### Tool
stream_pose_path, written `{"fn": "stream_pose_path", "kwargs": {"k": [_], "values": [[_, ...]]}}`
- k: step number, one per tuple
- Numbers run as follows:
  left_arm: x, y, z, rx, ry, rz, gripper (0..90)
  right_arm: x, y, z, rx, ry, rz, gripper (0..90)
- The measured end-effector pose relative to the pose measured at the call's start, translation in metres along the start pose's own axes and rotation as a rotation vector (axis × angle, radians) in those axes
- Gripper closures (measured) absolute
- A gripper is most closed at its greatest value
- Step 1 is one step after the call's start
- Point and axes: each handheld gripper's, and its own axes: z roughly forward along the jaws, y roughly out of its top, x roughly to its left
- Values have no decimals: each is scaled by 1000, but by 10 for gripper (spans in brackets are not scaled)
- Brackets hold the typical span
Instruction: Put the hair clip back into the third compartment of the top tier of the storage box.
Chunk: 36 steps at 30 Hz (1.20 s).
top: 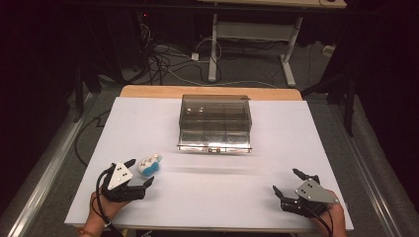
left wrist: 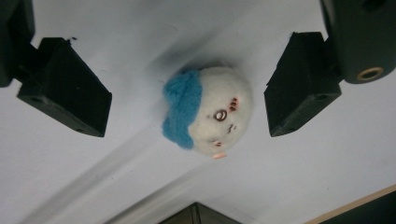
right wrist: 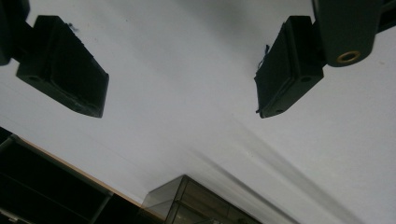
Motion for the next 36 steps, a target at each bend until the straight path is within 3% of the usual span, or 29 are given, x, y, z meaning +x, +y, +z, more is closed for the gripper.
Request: {"fn": "stream_pose_path", "kwargs": {"k": [21,26,30,36], "values": [[7,0,-1,16,-6,-43,146,2,2,-1,-2,3,-10,176],[15,2,4,40,-12,-55,146,2,1,1,4,6,-15,175],[21,5,11,59,-43,-69,146,3,1,2,8,11,-21,175],[22,12,24,106,-61,-54,146,3,0,1,9,9,-20,175]]}}
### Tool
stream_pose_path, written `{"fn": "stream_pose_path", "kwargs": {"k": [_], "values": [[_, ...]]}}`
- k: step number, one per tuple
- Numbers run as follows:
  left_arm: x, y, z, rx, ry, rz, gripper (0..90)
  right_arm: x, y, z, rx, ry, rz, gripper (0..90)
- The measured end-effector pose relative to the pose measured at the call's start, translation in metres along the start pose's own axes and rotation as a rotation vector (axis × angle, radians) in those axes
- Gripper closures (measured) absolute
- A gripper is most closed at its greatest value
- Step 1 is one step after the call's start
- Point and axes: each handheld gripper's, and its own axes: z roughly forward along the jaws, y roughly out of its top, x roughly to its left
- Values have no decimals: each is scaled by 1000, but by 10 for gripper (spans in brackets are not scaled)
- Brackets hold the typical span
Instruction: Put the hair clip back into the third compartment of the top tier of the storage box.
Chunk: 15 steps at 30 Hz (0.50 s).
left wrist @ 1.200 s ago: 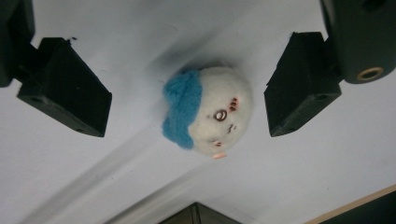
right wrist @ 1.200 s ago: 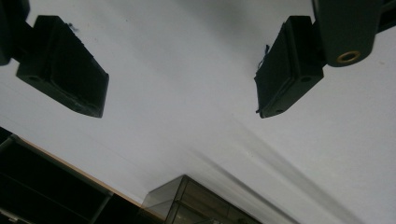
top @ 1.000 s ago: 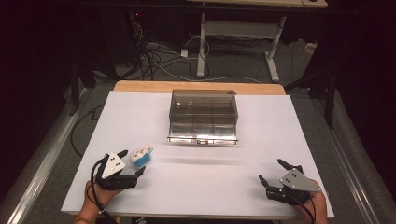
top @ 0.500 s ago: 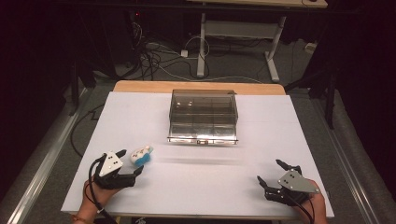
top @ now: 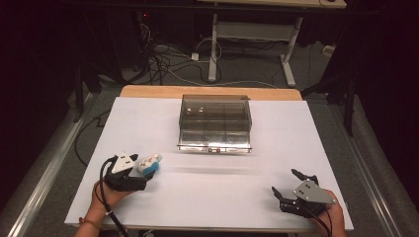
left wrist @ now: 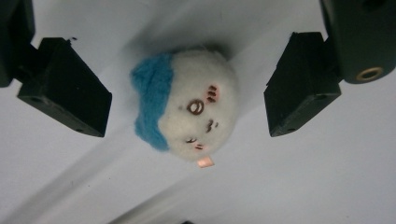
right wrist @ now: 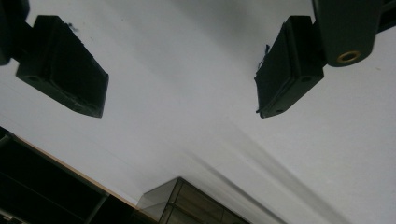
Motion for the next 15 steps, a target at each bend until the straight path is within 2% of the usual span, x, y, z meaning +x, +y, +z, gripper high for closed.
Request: {"fn": "stream_pose_path", "kwargs": {"k": [3,7,9,12,15], "values": [[1,1,5,29,-9,-3,146,1,0,-1,1,0,-7,175],[2,4,10,67,1,-7,150,2,-1,-1,8,1,-8,173],[3,6,11,73,-17,-10,159,2,-1,-1,11,-1,-9,173],[4,8,15,93,-26,-8,206,3,-3,-2,15,-2,-7,173],[4,9,16,100,-32,-9,301,3,-3,-3,20,-3,-8,173]]}}
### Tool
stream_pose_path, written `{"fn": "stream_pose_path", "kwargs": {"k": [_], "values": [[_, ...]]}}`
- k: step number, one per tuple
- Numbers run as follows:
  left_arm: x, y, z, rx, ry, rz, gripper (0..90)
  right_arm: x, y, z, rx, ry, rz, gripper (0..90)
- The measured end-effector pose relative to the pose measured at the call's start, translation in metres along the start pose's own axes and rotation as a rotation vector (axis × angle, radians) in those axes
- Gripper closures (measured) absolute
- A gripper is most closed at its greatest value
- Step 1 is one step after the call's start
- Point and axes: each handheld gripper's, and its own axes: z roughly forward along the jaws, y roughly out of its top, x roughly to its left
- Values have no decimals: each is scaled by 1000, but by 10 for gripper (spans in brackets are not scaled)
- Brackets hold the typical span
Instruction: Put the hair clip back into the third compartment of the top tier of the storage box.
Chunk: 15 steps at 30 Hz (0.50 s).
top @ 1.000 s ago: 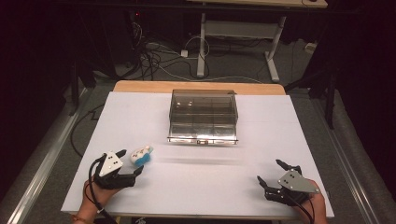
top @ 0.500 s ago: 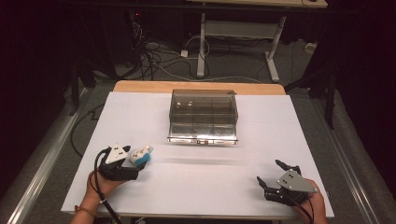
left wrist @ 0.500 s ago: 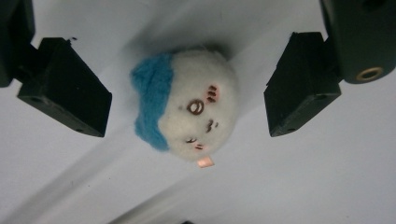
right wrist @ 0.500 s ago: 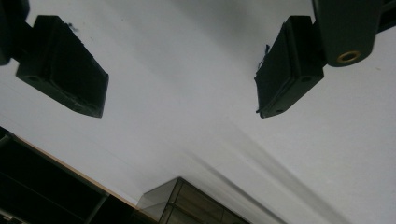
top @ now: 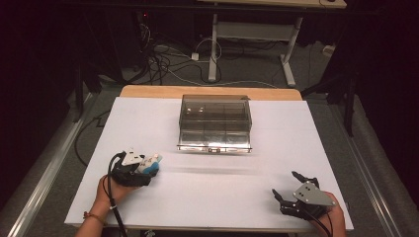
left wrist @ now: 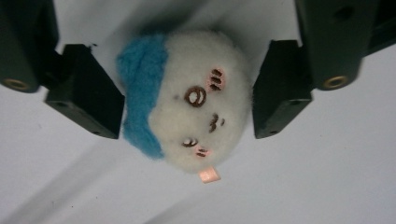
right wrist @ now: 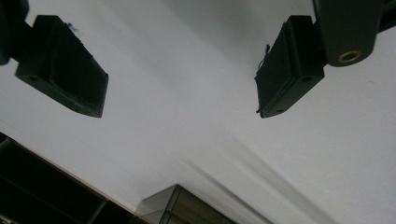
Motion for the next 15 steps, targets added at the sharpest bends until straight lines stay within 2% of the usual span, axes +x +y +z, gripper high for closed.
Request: {"fn": "stream_pose_path", "kwargs": {"k": [8,15], "values": [[1,-1,-2,-20,-16,9,391,1,-1,-3,1,-4,3,173],[-3,-3,-12,-67,6,32,405,0,-1,-4,-5,-7,-1,173]]}}
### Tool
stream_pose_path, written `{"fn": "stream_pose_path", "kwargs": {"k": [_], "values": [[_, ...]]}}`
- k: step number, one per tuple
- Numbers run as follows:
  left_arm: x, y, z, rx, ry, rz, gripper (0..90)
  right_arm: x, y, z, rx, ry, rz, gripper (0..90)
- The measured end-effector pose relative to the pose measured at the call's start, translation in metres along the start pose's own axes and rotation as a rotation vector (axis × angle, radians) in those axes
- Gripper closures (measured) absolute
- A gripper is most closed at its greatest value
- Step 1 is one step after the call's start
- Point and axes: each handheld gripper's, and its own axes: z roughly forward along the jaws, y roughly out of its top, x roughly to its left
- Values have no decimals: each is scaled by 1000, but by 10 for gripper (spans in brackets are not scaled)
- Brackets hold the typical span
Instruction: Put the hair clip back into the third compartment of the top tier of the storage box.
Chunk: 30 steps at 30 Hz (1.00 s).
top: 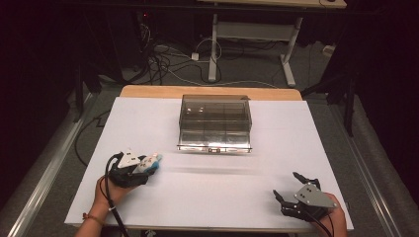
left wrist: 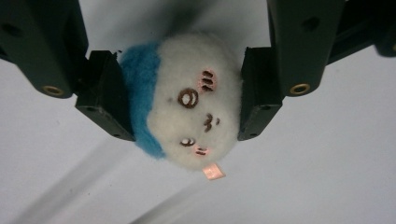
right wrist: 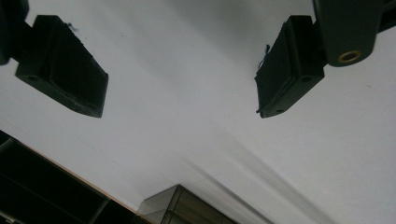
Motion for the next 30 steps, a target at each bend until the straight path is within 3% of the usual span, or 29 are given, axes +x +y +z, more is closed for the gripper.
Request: {"fn": "stream_pose_path", "kwargs": {"k": [8,13,30], "values": [[-3,-2,-9,-42,22,7,412,-2,-1,-1,-2,-6,6,173],[-6,-4,-16,-94,46,15,413,-2,-1,-1,-2,-5,2,173],[-11,-1,-26,-165,61,26,415,-1,-1,1,-1,-2,-4,172]]}}
